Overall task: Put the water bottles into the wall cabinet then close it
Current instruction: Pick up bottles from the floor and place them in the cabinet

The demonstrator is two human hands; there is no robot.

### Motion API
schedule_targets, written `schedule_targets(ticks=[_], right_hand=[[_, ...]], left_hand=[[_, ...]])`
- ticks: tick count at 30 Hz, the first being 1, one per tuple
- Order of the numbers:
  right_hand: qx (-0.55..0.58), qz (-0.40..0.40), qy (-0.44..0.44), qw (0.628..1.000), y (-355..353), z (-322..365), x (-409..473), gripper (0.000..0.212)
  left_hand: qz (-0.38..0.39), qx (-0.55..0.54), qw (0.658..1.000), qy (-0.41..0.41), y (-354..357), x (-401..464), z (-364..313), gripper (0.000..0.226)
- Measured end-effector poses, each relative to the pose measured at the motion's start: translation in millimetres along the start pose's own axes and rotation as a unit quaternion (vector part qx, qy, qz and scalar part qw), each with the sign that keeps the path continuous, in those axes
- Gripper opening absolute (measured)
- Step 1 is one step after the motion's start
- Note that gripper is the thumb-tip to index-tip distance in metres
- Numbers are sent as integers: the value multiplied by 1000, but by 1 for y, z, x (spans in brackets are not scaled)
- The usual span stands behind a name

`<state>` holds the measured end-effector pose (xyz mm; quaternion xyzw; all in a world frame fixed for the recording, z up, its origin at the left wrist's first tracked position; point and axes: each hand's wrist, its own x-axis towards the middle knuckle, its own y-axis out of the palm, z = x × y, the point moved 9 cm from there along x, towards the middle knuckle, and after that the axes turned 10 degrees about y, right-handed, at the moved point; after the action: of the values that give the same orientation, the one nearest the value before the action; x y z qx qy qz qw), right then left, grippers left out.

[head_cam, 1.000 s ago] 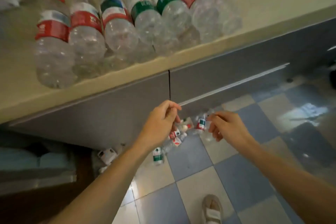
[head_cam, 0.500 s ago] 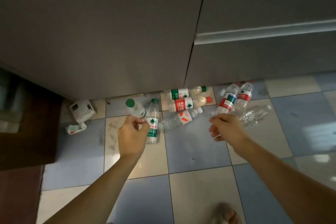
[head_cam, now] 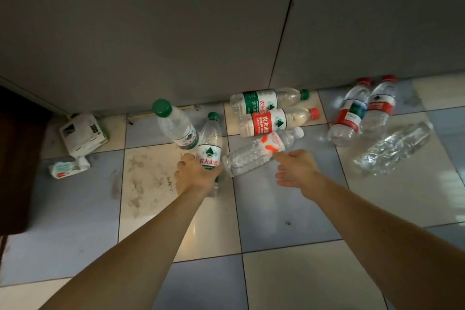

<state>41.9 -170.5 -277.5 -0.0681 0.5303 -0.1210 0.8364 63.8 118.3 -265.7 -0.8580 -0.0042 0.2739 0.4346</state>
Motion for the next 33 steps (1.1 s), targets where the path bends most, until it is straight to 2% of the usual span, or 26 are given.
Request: schedule_targets(ticks=[3, 7, 11, 15, 18, 20, 23, 27, 30, 33], right_hand=[[-16, 15, 13, 1000, 2, 8, 6, 56], [15, 35, 30, 999, 6, 24, 23, 42], [47, 24, 66, 996, 18, 29, 31, 52], [93, 13, 82, 992, 24, 33, 32, 48], [123, -10, 68, 990, 14, 37, 30, 64], [109, -33, 27, 993, 3, 44, 25, 75], [31, -61, -99, 993, -16, 69, 8, 78], [-97, -88, -294, 947, -31, 103, -34, 78], [-155, -63, -369, 914, -29, 111, -54, 76], [-192, -64, -400, 894, -29, 108, -58, 71]], left_hand=[[19, -14, 1000, 21, 6, 5, -3, 76], [38, 12, 999, 19, 14, 9, -6, 69], [44, -82, 996, 4, 20, 13, 0, 57], [39, -163, 986, -2, 21, 7, 6, 49], [42, -215, 975, 37, 21, 2, -2, 41], [50, -242, 966, 72, 21, -1, -11, 42], [45, -258, 957, 122, 19, -2, -31, 44], [4, -289, 946, 148, 14, 0, -54, 62], [-43, -300, 936, 176, 12, 5, -68, 73], [-64, -281, 934, 210, 15, 9, -81, 75]])
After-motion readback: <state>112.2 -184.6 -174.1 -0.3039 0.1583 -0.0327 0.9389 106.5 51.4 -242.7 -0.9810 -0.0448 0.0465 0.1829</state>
